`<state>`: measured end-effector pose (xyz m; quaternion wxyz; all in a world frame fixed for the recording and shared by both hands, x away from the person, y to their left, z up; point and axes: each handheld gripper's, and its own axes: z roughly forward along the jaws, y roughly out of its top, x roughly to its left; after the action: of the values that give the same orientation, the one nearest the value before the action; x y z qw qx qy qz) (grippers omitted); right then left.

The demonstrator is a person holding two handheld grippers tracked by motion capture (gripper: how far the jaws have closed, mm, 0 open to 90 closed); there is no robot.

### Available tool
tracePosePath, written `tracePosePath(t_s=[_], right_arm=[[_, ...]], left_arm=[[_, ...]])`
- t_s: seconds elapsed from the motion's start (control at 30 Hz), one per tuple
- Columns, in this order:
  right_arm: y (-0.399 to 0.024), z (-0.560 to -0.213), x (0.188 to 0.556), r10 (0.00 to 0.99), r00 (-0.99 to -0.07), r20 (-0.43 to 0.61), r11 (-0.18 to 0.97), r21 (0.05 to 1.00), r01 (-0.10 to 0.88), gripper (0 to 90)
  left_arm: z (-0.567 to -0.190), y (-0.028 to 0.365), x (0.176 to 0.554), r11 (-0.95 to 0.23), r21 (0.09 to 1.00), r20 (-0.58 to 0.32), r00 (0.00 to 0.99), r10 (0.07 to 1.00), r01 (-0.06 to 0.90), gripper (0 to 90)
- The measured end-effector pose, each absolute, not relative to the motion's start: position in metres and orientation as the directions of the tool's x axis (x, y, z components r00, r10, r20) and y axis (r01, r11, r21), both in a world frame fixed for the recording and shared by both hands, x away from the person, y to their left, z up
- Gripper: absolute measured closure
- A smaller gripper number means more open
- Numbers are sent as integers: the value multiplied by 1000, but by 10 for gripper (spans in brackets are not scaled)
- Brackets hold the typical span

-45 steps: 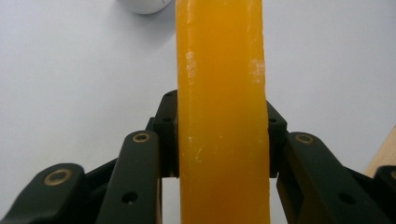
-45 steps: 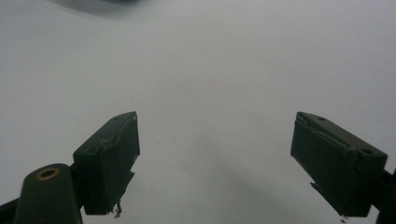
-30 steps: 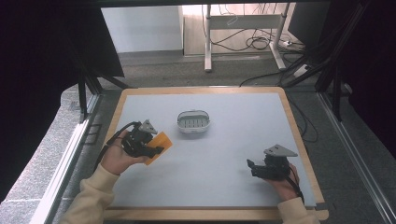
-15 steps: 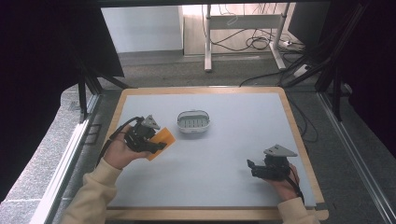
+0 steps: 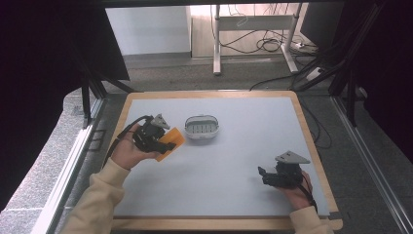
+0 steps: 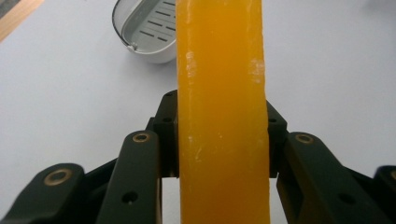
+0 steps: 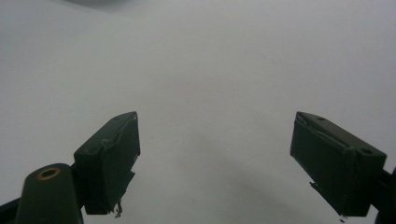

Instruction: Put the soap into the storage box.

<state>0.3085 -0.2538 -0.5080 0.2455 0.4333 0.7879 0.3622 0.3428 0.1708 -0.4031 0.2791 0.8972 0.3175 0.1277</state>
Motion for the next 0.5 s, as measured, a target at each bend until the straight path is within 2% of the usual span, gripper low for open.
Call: tracePosePath(t_s=[0.5], right_arm=[[-254, -508, 308, 861, -503, -72, 362, 782, 508, 161]], left_arm=[[-399, 169, 359, -642, 583, 73, 755, 652, 498, 618]])
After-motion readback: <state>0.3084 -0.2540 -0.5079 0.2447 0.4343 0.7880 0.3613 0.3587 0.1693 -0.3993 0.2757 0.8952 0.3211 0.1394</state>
